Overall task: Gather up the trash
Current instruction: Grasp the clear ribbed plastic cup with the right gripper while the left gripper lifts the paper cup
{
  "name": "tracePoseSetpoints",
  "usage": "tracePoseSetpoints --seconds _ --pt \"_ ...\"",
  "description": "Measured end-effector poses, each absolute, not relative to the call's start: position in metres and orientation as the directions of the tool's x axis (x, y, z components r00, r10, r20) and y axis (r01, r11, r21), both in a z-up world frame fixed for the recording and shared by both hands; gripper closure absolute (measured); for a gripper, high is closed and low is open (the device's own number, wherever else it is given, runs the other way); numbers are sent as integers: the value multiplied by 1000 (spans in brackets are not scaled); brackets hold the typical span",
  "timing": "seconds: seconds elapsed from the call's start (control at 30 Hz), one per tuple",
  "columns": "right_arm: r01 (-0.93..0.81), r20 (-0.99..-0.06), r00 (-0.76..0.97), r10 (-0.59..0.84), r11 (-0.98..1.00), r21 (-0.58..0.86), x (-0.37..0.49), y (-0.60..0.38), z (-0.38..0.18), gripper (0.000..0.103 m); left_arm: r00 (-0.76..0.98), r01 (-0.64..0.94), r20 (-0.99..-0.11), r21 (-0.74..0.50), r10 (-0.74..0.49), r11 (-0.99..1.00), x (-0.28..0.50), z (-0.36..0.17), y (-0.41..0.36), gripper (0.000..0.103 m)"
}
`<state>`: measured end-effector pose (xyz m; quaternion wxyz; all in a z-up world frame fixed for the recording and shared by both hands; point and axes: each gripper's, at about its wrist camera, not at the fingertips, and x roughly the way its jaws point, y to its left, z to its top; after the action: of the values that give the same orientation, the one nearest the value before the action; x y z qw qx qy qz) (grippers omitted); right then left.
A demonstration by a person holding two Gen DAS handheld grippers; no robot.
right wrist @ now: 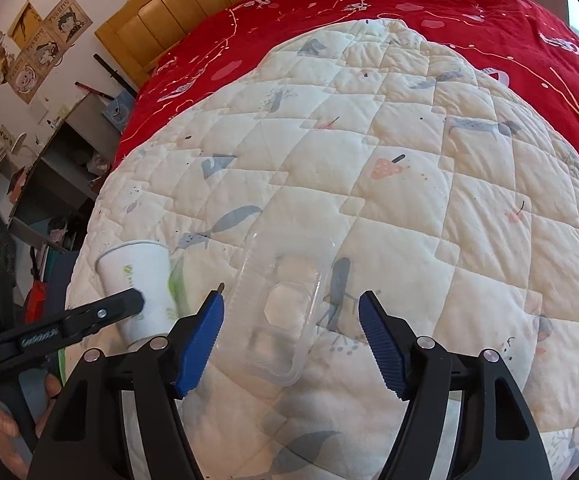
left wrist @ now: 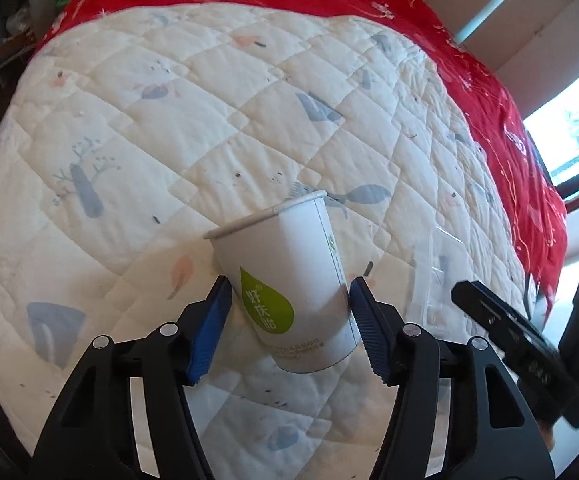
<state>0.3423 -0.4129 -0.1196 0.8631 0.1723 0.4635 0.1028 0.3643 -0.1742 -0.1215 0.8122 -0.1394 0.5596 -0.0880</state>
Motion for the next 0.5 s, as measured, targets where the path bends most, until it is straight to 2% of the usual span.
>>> tracePoseSetpoints --seconds 0.17,0.37,0.5 --pt "-4 -788 531 312 931 366 350 -402 -123 35 381 8 -870 -334 -311 943 357 -109 -159 44" --pt "17 -838 500 220 964 264 364 -384 -133 36 428 37 -860 -291 -278 956 343 -89 -139 44" --pt "22 -866 486 122 988 152 367 -367 -139 45 453 54 -854 -262 -257 964 332 -77 -122 44"
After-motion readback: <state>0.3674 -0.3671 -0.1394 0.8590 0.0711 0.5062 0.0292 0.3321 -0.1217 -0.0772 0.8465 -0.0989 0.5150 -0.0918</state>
